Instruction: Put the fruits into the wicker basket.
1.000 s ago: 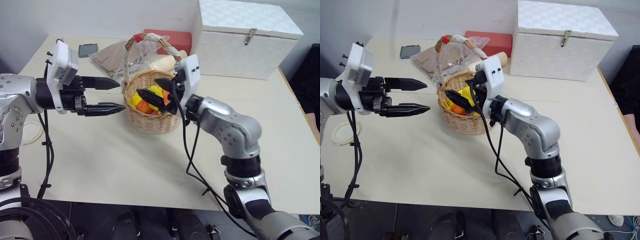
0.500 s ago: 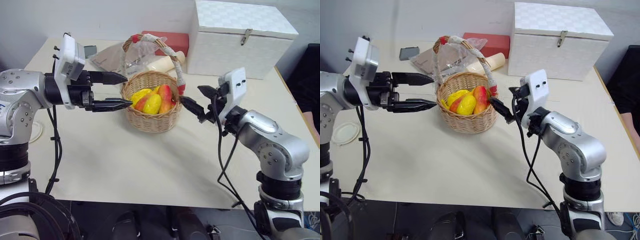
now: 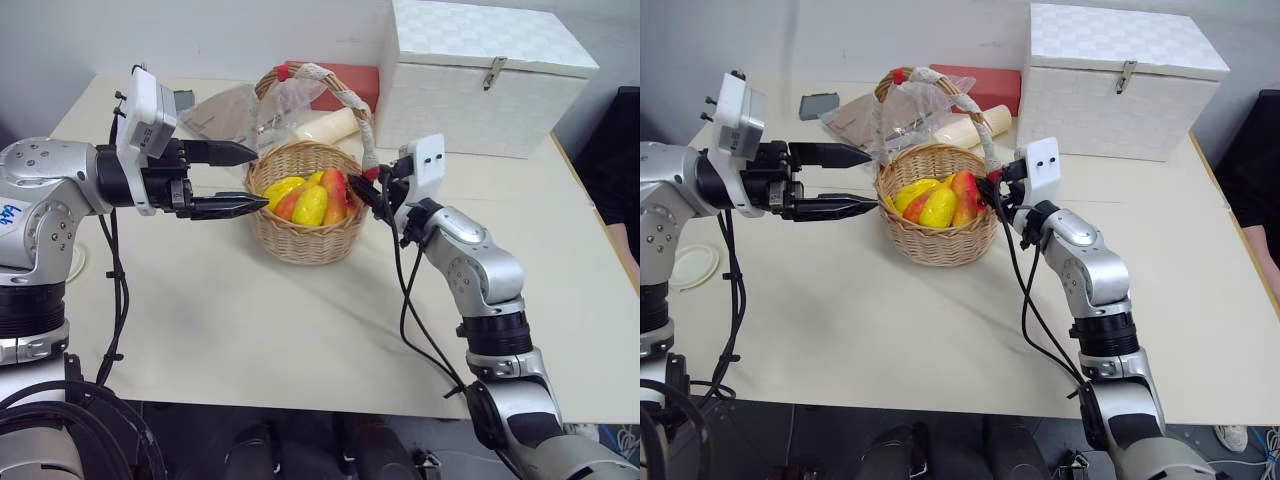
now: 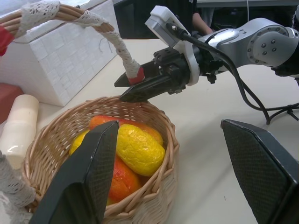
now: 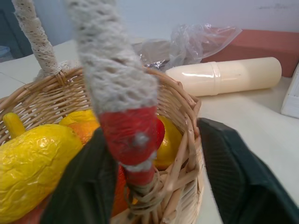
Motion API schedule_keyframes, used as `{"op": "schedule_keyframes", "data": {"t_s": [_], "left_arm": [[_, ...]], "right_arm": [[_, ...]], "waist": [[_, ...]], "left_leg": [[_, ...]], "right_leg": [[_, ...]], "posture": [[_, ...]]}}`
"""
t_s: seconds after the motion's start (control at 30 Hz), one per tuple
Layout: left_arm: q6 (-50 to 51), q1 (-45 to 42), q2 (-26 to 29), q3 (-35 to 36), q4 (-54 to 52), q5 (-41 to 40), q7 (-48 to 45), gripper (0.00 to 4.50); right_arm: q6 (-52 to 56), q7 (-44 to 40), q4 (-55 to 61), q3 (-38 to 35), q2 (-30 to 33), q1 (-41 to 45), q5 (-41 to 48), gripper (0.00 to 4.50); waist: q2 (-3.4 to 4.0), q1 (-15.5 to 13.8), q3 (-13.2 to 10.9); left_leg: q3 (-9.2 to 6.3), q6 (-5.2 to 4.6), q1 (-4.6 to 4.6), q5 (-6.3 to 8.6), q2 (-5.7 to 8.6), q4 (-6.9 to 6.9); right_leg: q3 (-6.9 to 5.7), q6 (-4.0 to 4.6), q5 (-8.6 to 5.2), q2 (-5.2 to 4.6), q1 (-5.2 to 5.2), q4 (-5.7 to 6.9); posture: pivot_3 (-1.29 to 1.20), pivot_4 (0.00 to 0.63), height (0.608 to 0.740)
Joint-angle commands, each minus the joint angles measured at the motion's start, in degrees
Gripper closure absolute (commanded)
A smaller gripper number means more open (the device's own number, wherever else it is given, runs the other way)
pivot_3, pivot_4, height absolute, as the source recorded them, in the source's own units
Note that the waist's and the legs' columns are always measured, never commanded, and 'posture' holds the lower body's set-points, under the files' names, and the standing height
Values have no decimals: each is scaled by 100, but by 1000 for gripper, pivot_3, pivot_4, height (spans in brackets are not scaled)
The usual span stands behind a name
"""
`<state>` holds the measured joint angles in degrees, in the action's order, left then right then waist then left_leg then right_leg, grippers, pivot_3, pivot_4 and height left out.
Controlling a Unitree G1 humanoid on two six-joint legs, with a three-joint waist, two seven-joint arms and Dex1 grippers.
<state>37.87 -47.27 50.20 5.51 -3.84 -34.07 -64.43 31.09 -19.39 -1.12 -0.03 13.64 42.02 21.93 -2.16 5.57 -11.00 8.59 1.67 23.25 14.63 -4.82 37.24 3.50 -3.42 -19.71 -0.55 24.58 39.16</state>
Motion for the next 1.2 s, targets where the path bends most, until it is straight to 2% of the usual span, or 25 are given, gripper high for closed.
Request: {"op": "schedule_keyframes", "data": {"t_s": [0.03, 0.13, 0.3, 0.43, 0.57, 0.7, 0.83, 0.97, 1.03, 1.07, 1.2], "left_arm": [[-69, -89, 53, 143, -188, -15, 56, 835], [-83, -92, 46, 132, -173, -11, 62, 835], [-133, -229, -68, 27, -34, 14, 37, 835], [-217, -330, -237, -80, 81, 56, -23, 835], [-227, -402, -410, -105, 180, 5, -58, 835], [-274, -466, -642, -178, 325, -7, -129, 835], [-301, -501, -803, -246, 378, 11, -208, 835], [-248, -567, -925, -261, 449, -28, -274, 835], [-220, -601, -958, -266, 477, -48, -325, 835], [-219, -622, -969, -270, 492, -52, -360, 835], [-175, -720, -998, -263, 560, -87, -450, 835]], "right_arm": [[-217, -222, 339, -97, 5, -26, 69, 3397], [-293, -309, 443, -137, -6, -64, 86, 4320], [-126, -202, 983, -433, 232, -187, 135, 4328], [274, -210, 1781, -1007, 719, -387, 522, 4328], [624, -339, 2364, -1753, 1591, -824, 712, 4328], [763, -713, 2567, -2931, 2467, -1733, 989, 4328], [467, -721, 2439, -3354, 2540, -2361, 903, 4328], [165, -500, 2358, -3584, 2066, -2835, 955, 4328], [78, -519, 2378, -3659, 1851, -3102, 1059, 3604], [89, -581, 2419, -3691, 1798, -3261, 1141, 3402], [52, -745, 2512, -3879, 1837, -3800, 1329, 1985]], "waist": [[0, 10, 0], [0, 16, 0], [0, 1, 0], [1, -88, 0], [0, -130, 0], [1, -188, 0], [1, -160, 0], [1, -74, 0], [1, -74, 0], [2, -73, 0], [3, -90, 0]], "left_leg": [[0, 0, 0, 0, -1, 1], [0, 1, -1, -1, -3, 3], [0, 2, -1, -1, -1, 4], [-1, 1, 2, -1, 0, 3], [-3, 1, 3, 0, 1, -1], [-3, 0, 2, 0, 5, -5], [4, 1, -4, -1, 12, -2], [1, 10, -9, -8, 11, 0], [-2, 13, -11, -13, 11, -2], [-3, 14, -12, -13, 11, -1], [-3, 11, -13, -15, 10, 1]], "right_leg": [[0, 0, 0, 0, 0, 0], [-1, 0, 0, 3, 1, 5], [-1, 0, 0, 1, 1, 10], [-1, 0, 0, -1, 1, 2], [-4, 0, 0, -2, -2, -7], [-3, 0, 0, 1, -5, -16], [2, 0, 0, 10, -6, -11], [4, 0, 0, 12, -9, 2], [4, 0, 0, 12, -8, 9], [4, 0, 0, 14, -8, 9], [3, 0, 0, 10, -10, 11]], "posture": [[0, 150, 740], [0, 150, 740], [0, 150, 740], [0, 150, 740], [0, 150, 740], [0, 150, 740], [0, 150, 740], [0, 150, 740], [0, 150, 740], [0, 150, 740], [0, 150, 740]]}}
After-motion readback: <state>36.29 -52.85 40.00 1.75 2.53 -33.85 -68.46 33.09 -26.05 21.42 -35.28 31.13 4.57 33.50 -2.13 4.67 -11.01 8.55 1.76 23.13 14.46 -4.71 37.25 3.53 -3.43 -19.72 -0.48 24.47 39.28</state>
